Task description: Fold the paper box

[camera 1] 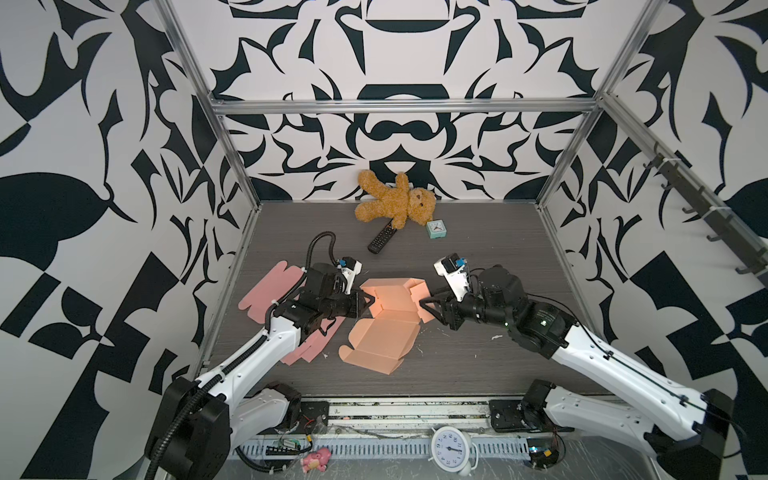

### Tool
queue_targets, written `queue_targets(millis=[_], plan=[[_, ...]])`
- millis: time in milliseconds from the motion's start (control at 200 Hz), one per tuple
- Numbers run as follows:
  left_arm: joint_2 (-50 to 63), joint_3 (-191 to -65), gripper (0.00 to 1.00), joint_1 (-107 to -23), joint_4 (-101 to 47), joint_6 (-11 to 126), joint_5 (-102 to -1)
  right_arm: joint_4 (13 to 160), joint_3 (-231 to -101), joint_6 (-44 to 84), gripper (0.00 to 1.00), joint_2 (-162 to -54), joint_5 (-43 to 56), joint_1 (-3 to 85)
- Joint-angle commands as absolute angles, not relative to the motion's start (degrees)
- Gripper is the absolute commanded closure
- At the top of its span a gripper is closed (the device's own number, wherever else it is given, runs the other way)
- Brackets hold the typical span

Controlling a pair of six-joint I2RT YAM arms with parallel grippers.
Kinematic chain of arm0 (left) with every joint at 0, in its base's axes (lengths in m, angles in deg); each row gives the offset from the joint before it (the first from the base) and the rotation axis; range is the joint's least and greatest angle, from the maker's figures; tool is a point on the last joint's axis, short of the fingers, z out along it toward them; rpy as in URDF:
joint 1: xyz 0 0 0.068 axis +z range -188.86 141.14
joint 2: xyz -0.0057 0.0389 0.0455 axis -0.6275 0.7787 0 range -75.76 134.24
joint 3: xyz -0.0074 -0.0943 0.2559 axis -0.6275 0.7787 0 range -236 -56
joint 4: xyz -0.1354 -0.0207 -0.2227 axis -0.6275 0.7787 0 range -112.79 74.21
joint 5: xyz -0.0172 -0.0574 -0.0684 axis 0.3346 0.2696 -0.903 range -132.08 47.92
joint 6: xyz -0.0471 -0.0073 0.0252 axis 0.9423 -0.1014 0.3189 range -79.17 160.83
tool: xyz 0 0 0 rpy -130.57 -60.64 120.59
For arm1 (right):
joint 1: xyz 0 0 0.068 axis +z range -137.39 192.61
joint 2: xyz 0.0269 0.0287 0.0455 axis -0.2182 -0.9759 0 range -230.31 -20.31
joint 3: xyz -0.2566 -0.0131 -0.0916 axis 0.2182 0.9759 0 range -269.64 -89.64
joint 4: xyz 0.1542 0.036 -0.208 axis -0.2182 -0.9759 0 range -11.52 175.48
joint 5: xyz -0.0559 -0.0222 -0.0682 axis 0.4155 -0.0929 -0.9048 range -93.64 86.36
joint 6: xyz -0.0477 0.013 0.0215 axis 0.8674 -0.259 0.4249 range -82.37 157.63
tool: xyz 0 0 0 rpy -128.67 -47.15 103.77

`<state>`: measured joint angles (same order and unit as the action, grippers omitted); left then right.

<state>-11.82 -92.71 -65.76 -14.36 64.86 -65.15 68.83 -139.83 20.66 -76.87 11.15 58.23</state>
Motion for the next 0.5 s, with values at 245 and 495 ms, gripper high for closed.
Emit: queue_targets(millis=[245, 495], plan=[[-7.89, -95.14, 0.98, -65.57, -13.64, 64.0, -59.58, 66.43, -144.79, 18.9, 0.64, -82.21, 4.5, 58.3], [-6.07, -96.19, 0.99, -66.57, -14.22, 65.7, -52.9, 65.24, -146.15, 17.0, 0.65, -86.12, 1.03, 58.75]])
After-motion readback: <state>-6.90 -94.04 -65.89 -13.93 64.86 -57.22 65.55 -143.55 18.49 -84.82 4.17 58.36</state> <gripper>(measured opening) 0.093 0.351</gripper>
